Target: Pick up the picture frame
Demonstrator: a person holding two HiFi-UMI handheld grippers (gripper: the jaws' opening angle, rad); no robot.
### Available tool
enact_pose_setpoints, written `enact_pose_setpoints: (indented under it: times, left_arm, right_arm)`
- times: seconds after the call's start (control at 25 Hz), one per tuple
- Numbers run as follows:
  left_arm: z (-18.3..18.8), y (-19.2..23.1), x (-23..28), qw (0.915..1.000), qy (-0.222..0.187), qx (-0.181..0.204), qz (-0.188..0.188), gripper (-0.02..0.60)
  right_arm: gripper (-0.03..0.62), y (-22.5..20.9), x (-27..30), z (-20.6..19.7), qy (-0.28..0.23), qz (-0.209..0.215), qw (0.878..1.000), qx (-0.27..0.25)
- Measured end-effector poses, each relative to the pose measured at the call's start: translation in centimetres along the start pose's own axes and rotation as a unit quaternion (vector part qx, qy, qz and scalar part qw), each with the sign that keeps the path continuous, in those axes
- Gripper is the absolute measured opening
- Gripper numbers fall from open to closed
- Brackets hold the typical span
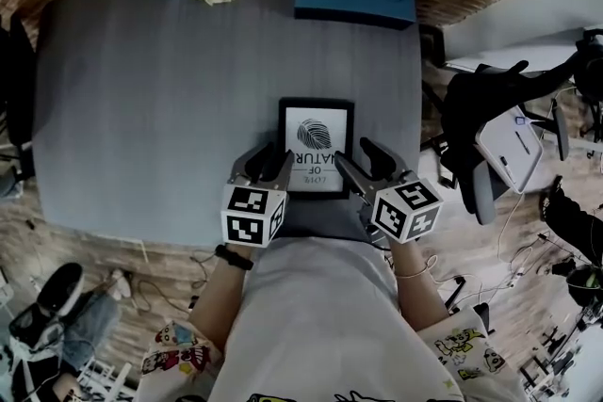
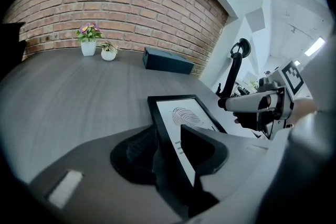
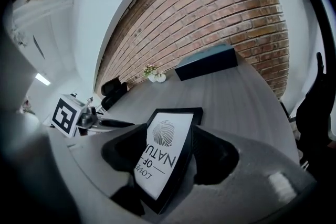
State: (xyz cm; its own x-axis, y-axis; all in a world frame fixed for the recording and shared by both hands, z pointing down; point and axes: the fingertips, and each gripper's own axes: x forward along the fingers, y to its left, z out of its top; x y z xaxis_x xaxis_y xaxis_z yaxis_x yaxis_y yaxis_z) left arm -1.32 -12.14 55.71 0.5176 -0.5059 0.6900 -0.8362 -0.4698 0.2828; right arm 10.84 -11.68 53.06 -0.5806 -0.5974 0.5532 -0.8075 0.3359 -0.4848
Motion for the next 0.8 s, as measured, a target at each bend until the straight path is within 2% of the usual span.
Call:
enact_pose_setpoints:
  times: [0.28,0.44,0.8]
  left_arm:
    - [-1.1,0.2,1.1,0.9998,0.02,-0.007,0.003,0.129]
    - [-1.4,0.5,1.5,0.9996,0.025,-0.015,0.007,0.095]
    - [-1.5,0.7,1.7,0.9987,0.025,-0.044,-0.002,0.11]
  right_arm:
    - [0.253,-0.3,0.1,-0.4,0.002,-0.003,1.0,0.009]
    - [0.252,-0.2,0.2,-0.6,0.002,-0.003,1.0,0.012]
    - [0.25,-0.4,0.3,-0.7,0.0,-0.005,1.0,0.02]
